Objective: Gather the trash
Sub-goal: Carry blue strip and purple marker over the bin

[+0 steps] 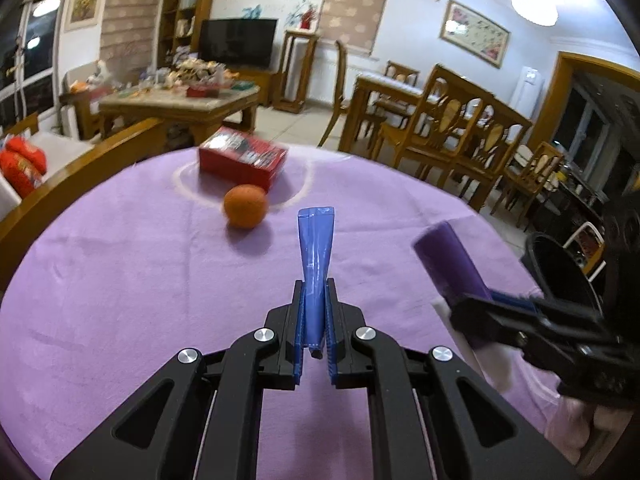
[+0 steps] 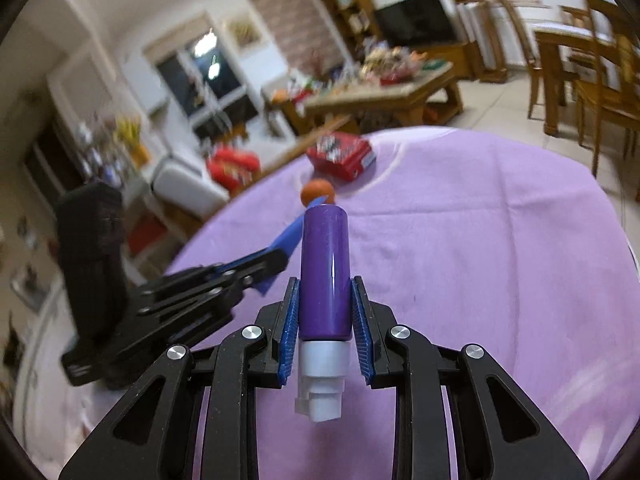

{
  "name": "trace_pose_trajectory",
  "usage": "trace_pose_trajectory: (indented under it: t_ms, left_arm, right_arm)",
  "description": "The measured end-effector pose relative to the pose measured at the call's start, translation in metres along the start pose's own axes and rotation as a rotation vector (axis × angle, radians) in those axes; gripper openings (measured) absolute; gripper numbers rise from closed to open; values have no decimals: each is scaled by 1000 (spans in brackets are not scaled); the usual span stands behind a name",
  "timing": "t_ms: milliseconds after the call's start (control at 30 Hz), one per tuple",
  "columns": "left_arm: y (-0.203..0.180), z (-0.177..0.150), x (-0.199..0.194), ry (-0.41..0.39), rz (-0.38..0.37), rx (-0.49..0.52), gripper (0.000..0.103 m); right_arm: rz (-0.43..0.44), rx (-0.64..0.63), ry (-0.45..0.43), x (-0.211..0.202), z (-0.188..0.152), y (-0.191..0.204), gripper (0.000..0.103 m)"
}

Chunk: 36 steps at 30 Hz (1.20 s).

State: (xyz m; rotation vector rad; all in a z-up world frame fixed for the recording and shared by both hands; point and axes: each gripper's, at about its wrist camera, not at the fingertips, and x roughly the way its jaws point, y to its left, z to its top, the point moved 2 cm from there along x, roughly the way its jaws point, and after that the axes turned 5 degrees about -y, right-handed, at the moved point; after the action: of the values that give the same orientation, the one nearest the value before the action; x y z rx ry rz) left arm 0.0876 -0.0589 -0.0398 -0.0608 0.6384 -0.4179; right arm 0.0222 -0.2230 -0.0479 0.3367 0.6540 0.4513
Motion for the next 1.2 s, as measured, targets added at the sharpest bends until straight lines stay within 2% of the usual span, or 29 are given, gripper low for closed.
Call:
trace_pose_trajectory:
  t_ms: [133,300,500,733,1000,1200]
  left_arm:
    - [-24,-1,-10,-18,-29,41,9]
    - [-72,0,-29,-62,-74,104,9]
    - [-155,5,-43,-109,-178,222,9]
    - [-238,1,-38,-112,-297,336,9]
    - [-301,-12,-13,-78,-379,419,9]
    - [-333,-25,8,-29,-416,452,9]
  right_arm:
    - [-8,77,-127,-52,-18,-10,26]
    - [-67,122,-278,-122,-26,-35,26]
    - [-155,147,-425,-199,-30,-69,26]
    - [-271,178,-574,-280,-40,-116,26]
    - [-373,268,-656,-342,-68,-180,26]
    - [-443,341,-666,-361,-87,-225,26]
